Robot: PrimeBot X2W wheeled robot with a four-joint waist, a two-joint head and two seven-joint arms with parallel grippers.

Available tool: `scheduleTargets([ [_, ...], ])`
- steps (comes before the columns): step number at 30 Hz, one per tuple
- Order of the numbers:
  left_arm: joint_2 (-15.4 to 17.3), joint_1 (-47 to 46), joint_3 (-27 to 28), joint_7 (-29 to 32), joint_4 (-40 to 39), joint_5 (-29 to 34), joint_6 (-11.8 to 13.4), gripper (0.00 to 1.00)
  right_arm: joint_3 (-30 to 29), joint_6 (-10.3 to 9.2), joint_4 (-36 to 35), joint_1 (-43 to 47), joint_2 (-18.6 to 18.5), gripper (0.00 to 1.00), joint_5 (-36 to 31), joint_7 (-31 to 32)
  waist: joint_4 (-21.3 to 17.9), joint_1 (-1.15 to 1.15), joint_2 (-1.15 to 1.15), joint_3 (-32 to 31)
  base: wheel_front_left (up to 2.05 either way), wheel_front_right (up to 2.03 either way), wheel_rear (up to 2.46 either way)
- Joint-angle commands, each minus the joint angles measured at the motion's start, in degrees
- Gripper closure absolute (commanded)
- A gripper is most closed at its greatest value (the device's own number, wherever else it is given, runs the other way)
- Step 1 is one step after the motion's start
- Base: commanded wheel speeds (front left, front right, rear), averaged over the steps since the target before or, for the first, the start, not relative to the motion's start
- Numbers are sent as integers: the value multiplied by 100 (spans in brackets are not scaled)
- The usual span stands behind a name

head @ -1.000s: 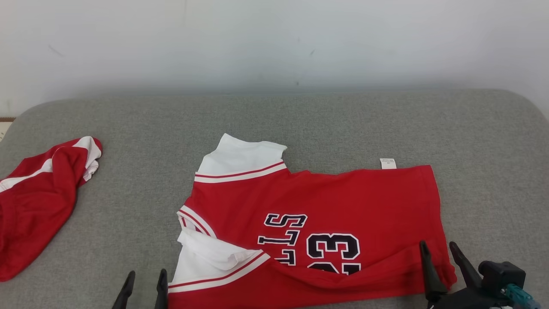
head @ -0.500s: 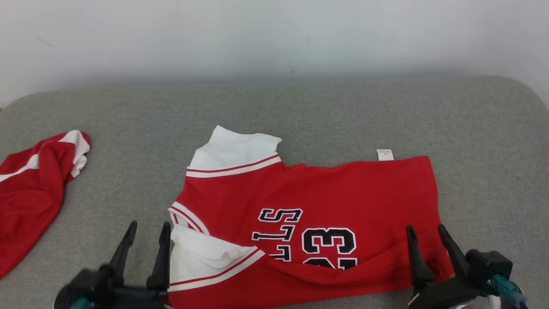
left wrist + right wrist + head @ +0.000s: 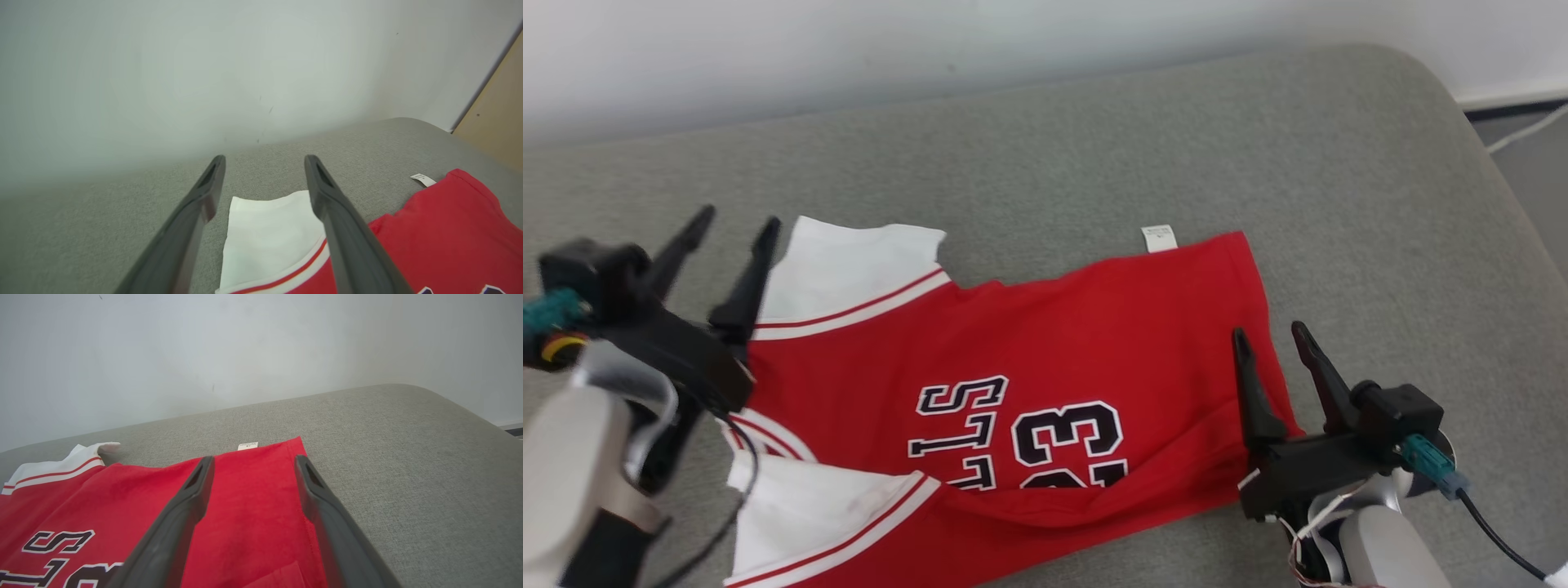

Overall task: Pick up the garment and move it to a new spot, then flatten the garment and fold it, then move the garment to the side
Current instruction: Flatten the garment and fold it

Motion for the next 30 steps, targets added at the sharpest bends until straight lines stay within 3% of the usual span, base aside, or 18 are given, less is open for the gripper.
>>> scheduleTargets([
  [1,275,-265,-170,165,124,-285,8,0,74,-8,88,-182,46,0,59,-82,-567,-1,-1,552,0,0,0],
  [11,928,-1020,-835,849,857,-1218,6,0,336,-8,612,-808,86,0,194,-304,-968,-1,-1,854,0,0,0],
  [26,1230,-1692,-1609,797,2148,-1590,6,0,627,-8,899,-1245,86,0,469,-407,-1221,-1,-1,1042,0,0,0],
  [27,1253,-1717,-1667,816,2193,-1616,6,22,623,-8,910,-1238,87,0,465,-406,-1221,-1,-1,1047,0,0,0],
  [28,1250,-1732,-1716,842,2242,-1664,6,75,618,-8,920,-1234,87,0,457,-407,-1218,-1,-1,1049,0,0,0],
  [29,1255,-1763,-1778,842,2269,-1678,5,100,614,-8,916,-1238,86,0,456,-408,-1216,-1,-1,1053,0,0,0],
  [30,1253,-1791,-1855,844,2276,-1711,5,100,613,-8,910,-1254,87,0,456,-409,-1212,-1,-1,1057,0,0,0],
])
